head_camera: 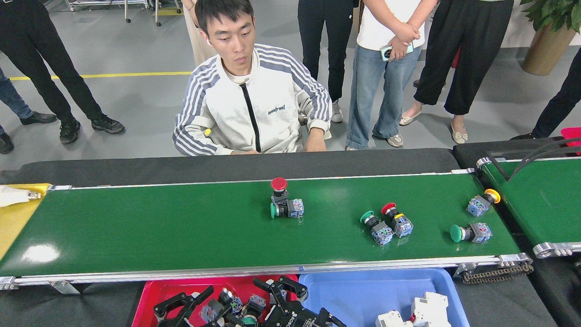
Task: Pick switch part from conveyor to tray
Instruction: 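Grasp two more switches with both grippers, release over red and blue trays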
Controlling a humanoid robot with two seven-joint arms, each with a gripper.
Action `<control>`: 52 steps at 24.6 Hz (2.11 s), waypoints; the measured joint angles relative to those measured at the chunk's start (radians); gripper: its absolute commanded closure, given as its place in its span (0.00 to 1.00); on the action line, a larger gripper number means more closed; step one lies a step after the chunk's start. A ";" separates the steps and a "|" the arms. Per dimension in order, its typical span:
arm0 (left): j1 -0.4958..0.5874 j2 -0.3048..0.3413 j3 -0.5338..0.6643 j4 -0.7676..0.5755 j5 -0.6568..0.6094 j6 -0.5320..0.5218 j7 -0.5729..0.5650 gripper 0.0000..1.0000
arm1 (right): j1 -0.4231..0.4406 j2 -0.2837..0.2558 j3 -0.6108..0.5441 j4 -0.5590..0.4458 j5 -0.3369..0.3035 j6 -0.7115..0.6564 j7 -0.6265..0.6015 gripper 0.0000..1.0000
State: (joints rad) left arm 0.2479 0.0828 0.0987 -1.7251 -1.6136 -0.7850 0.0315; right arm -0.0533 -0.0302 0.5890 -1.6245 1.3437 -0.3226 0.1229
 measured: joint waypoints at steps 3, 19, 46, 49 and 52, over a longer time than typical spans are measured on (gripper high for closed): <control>0.001 -0.009 0.078 -0.001 0.000 0.054 0.000 0.00 | 0.123 0.008 -0.203 -0.037 -0.001 0.061 -0.056 0.00; -0.233 -0.051 0.039 0.144 -0.004 0.232 -0.066 0.00 | 0.111 0.032 -0.434 0.045 0.040 0.213 -0.160 0.00; -0.629 -0.046 -0.031 0.674 -0.005 0.428 -0.120 0.00 | -0.399 0.180 -0.111 0.643 0.039 0.325 -0.029 0.98; -0.648 -0.043 -0.031 0.713 -0.005 0.446 -0.118 0.00 | -0.387 0.176 -0.111 0.604 0.038 0.313 -0.032 0.98; -0.682 -0.034 -0.031 0.766 -0.005 0.470 -0.114 0.00 | -0.293 0.169 -0.107 0.437 0.039 0.249 -0.037 0.98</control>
State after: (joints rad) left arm -0.4343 0.0492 0.0680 -0.9591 -1.6186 -0.3151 -0.0824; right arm -0.3459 0.1391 0.4825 -1.1873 1.3824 -0.0738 0.0863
